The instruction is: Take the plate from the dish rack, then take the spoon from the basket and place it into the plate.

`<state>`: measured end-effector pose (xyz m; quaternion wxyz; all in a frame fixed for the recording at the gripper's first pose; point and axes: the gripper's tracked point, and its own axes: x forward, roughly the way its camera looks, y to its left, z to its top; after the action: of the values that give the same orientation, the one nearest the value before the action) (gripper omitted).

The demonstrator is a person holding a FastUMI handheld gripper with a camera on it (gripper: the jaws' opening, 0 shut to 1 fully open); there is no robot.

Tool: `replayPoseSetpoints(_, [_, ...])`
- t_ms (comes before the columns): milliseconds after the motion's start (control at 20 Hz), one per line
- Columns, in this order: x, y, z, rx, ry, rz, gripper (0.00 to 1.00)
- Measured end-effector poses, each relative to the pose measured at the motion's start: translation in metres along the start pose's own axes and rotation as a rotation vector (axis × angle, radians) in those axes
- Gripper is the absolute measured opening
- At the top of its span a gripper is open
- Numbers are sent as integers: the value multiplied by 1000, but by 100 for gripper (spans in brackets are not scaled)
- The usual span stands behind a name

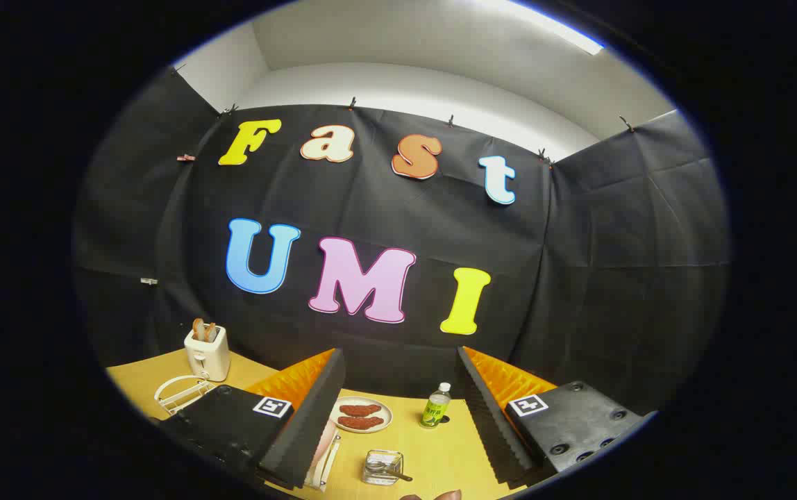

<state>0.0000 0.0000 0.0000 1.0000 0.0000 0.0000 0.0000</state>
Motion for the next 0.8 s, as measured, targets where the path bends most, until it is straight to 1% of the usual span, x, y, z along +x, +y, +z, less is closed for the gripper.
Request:
replayPoseSetpoints(250, [0, 8, -2, -17, -4, 17, 97])
replayPoseSetpoints(400, [-2, 13, -12, -27, 17, 27, 97])
replayPoseSetpoints(800, [-5, 21, -14, -14, 33, 38, 97])
